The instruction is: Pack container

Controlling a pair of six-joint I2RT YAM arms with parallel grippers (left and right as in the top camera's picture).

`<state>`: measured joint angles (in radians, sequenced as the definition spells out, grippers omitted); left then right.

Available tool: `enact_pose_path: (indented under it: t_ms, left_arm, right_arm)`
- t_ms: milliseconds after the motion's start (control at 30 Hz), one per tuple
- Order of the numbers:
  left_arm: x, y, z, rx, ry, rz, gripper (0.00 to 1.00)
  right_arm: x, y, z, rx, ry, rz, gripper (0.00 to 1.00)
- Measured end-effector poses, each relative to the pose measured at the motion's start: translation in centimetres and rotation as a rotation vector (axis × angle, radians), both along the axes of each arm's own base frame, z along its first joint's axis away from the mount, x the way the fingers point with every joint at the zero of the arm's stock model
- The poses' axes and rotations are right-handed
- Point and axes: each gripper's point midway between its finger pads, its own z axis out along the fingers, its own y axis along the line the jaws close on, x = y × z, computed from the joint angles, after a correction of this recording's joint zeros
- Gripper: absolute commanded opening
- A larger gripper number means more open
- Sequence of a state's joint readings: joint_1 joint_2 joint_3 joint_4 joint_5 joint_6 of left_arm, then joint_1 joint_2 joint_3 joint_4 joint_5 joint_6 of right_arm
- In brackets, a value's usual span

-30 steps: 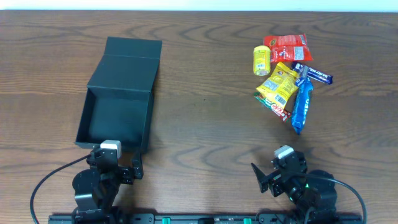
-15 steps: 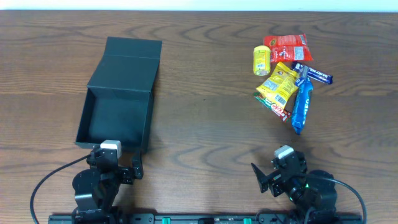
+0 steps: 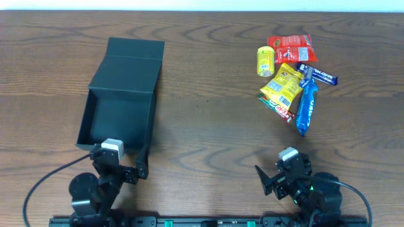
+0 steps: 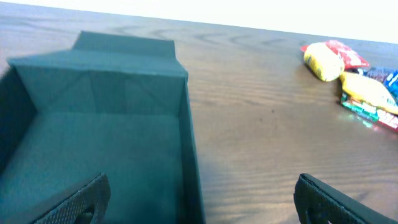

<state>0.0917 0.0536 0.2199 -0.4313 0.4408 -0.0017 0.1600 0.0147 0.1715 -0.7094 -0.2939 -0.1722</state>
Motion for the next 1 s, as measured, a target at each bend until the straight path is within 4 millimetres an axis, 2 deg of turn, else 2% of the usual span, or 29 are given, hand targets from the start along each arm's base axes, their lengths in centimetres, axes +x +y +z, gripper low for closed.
enact_pose_path:
  t_ms: [133, 200, 300, 500, 633, 767, 933, 1000]
  left_arm:
    - [0.3, 0.3, 4.7, 0.024, -0.025, 0.008, 0.95]
    - [0.7, 0.5, 6.3, 0.034, 0.001, 0.018, 0.95]
    - [1.4, 0.9, 7.5, 0.039, 0.102, 0.032, 0.95]
    - [3.3, 1.5, 8.6, 0.037, 0.329, 0.050, 0.95]
    - [5.0, 1.8, 8.4, 0.033, 0.430, 0.051, 0.95]
    - [5.7, 1.3, 6.1, -0.004, 0.542, 0.026, 0.95]
    - [6.1, -0.2, 3.8, -0.094, 0.663, -0.041, 0.95]
    - [6.3, -0.4, 3.1, -0.104, 0.691, -0.049, 0.98]
  right_arm:
    - [0.0, 0.0, 0.0, -0.001, -0.001, -0.002, 0.99]
    - [0.0, 0.0, 0.0, -0.001, -0.001, -0.002, 0.99]
    - [0.0, 0.0, 0.0, -0.001, -0.001, -0.003, 0.99]
    - [0.0, -0.1, 0.0, -0.001, -0.004, -0.003, 0.99]
    - [0.1, -0.1, 0.1, -0.001, -0.004, -0.004, 0.99]
    - [0.1, -0.1, 0.1, -0.001, -0.004, -0.004, 0.99]
    - [0.1, -0.1, 0.0, -0.002, -0.004, -0.004, 0.99]
    - [0.1, -0.1, 0.0, -0.002, -0.004, -0.004, 0.99]
